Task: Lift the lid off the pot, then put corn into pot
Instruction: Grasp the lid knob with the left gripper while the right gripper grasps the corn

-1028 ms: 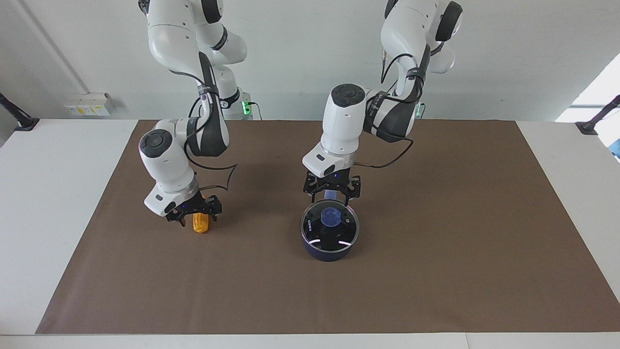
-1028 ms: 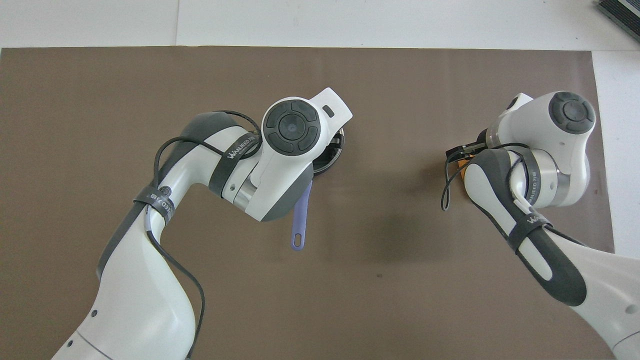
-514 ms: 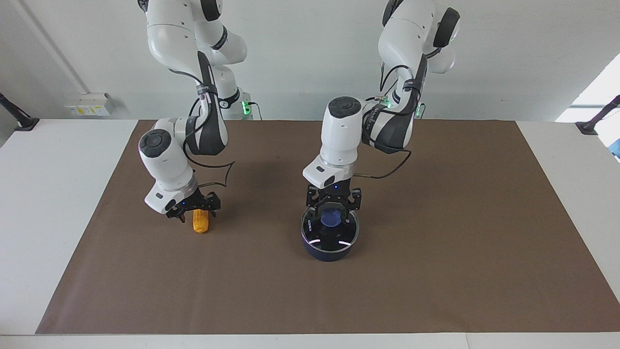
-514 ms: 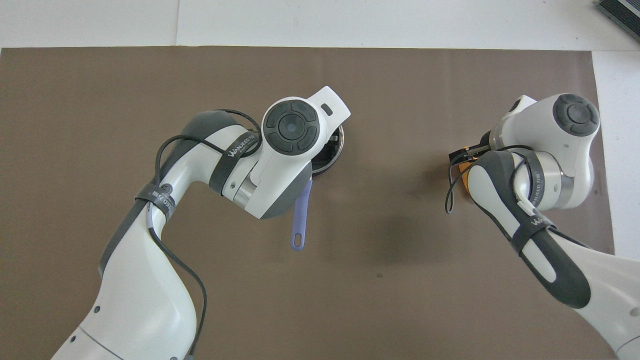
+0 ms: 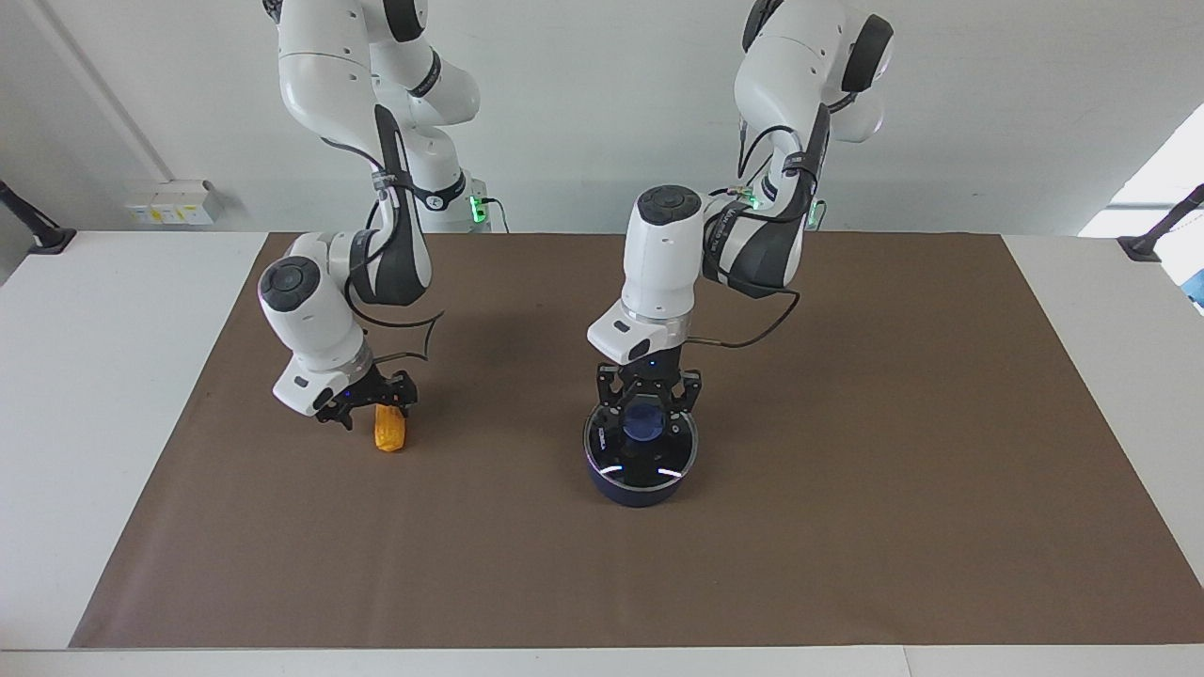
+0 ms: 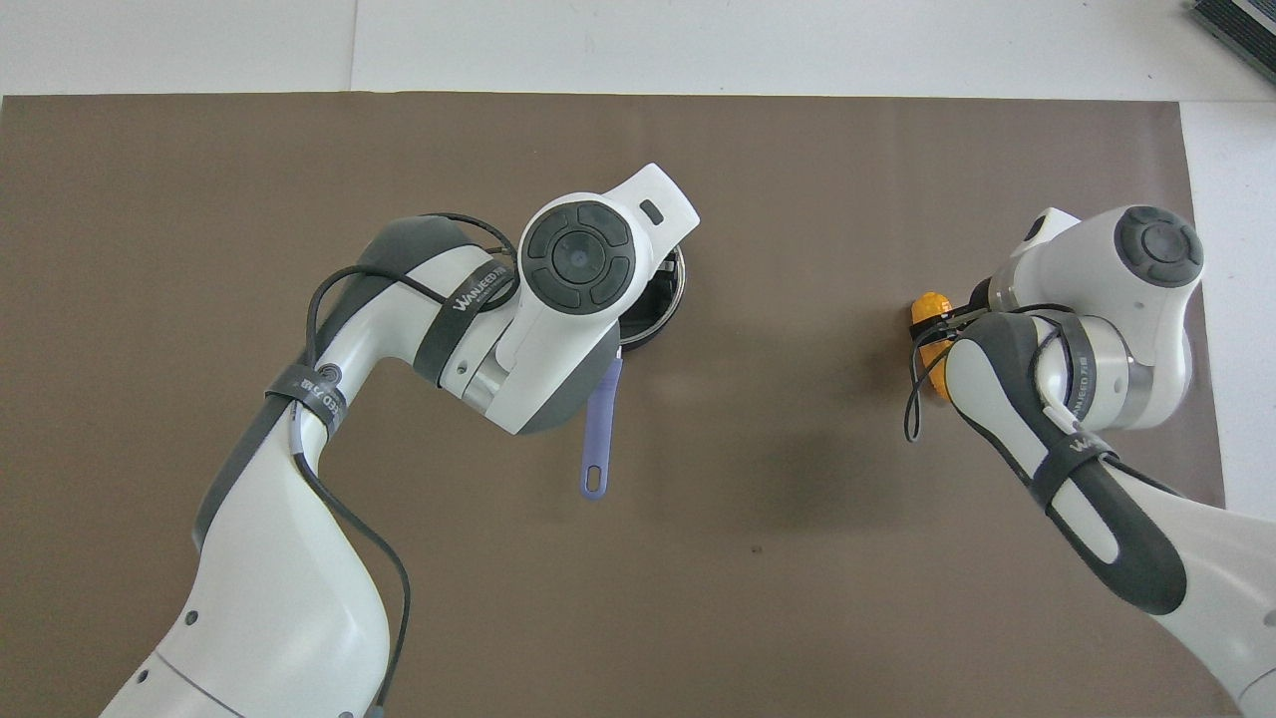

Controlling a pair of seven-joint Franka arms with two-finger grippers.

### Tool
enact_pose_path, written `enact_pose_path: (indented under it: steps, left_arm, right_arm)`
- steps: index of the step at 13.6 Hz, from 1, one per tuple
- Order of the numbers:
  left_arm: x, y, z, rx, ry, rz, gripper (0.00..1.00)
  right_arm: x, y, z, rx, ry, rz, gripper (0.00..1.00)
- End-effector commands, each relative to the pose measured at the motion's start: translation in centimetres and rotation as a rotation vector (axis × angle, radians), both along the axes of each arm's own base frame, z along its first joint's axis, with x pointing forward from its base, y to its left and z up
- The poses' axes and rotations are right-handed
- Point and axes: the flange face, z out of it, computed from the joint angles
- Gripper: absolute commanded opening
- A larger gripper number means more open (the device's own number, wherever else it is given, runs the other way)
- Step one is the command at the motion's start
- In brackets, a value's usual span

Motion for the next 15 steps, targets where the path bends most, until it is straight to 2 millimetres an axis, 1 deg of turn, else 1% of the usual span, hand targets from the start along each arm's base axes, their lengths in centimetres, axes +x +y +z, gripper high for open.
enact_pose_path:
  steps: [1, 2, 3, 4, 6, 8, 9, 10, 11, 12, 13, 14, 15]
  left_arm:
    - [0.5, -0.1, 0.0, 0.05, -0.058, -0.019, 0.28]
    - [0.6, -0.1, 0.1, 0.048, -0.065, -0.02, 0.27]
    - [0.6, -0.3, 0.2, 0.041, -0.073, -0.023, 0.26]
    - [0.7, -0.2, 0.4, 0.036, -0.079, -0.023, 0.25]
    - [0.7, -0.1, 1.1, 0.03, -0.087, -0.025, 0.24]
    - [0.6, 0.2, 2.3, 0.018, -0.091, -0.019, 0.23]
    - [0.4, 0.2, 3.4, 0.01, -0.102, -0.022, 0.21]
    - [0.1, 0.2, 4.3, 0.008, -0.107, -0.025, 0.2]
    - [0.0, 0.4, 5.0, 0.004, -0.112, -0.024, 0.2]
    - [-0.2, 0.5, 5.8, -0.002, -0.118, -0.022, 0.2]
    - [-0.4, 0.8, 6.5, -0.005, -0.123, -0.023, 0.18]
    - [-0.2, 1.7, 7.0, -0.002, -0.122, -0.013, 0.16]
    - [-0.1, 3.1, 7.5, 0.011, -0.119, -0.012, 0.12]
  right_arm:
    - [0.0, 0.3, -0.8, -0.003, -0.018, -0.001, 0.87]
    - [0.0, 0.3, -0.8, -0.004, -0.018, 0.005, 0.63]
    - [0.0, 0.3, -0.8, -0.003, -0.017, -0.003, 0.28]
    - [0.0, 0.4, -0.8, -0.002, -0.015, -0.014, 0.0]
    - [0.2, 0.3, -0.5, -0.003, -0.013, -0.095, 0.0]
    - [0.3, 0.4, -0.2, -0.003, -0.015, -0.1, 0.0]
    - [0.5, 0.3, 0.2, -0.003, -0.015, -0.101, 0.0]
    - [0.9, 0.2, 1.2, -0.003, -0.013, -0.104, 0.0]
    - [1.1, 0.2, 2.6, -0.003, -0.001, -0.109, 0.0]
    - [1.4, 0.2, 4.8, -0.003, 0.002, -0.109, 0.0]
    - [1.7, 0.3, 6.5, -0.002, 0.005, -0.114, 0.0]
    - [1.8, 0.3, 8.1, -0.001, -0.001, -0.125, 0.0]
    - [1.6, 0.8, 9.4, 0.002, -0.005, -0.126, 0.0]
